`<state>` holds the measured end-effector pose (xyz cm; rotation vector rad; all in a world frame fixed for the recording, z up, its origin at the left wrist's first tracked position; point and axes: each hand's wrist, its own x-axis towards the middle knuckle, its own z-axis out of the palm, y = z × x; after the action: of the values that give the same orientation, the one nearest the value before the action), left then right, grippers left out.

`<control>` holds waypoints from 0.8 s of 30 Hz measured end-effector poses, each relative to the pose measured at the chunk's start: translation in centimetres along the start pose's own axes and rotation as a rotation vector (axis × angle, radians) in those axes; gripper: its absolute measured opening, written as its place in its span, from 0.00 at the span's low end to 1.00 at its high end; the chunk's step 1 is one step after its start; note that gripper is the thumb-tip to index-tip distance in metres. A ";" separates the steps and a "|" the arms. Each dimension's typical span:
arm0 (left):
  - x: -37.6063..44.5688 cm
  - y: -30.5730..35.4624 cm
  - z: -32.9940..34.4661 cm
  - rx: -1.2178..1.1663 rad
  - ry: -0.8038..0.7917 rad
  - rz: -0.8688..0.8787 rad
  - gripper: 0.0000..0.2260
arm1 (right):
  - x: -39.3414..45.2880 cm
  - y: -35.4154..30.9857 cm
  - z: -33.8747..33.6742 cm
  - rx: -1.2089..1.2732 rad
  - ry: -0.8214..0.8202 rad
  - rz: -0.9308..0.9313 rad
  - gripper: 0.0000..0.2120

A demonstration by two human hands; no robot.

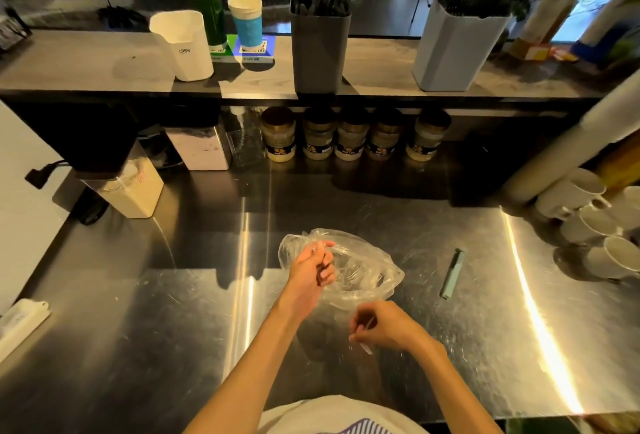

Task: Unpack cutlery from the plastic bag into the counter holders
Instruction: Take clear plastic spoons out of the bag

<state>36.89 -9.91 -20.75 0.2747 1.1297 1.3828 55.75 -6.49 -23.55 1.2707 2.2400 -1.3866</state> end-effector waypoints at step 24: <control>-1.4 0.7 1.2 0.161 -0.051 -0.181 0.35 | 0.6 -9.0 -6.7 0.136 0.462 -0.231 0.22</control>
<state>37.64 -10.44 -18.98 0.3132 1.1953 1.1225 50.23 -2.40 -14.72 1.5507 2.7094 -1.4635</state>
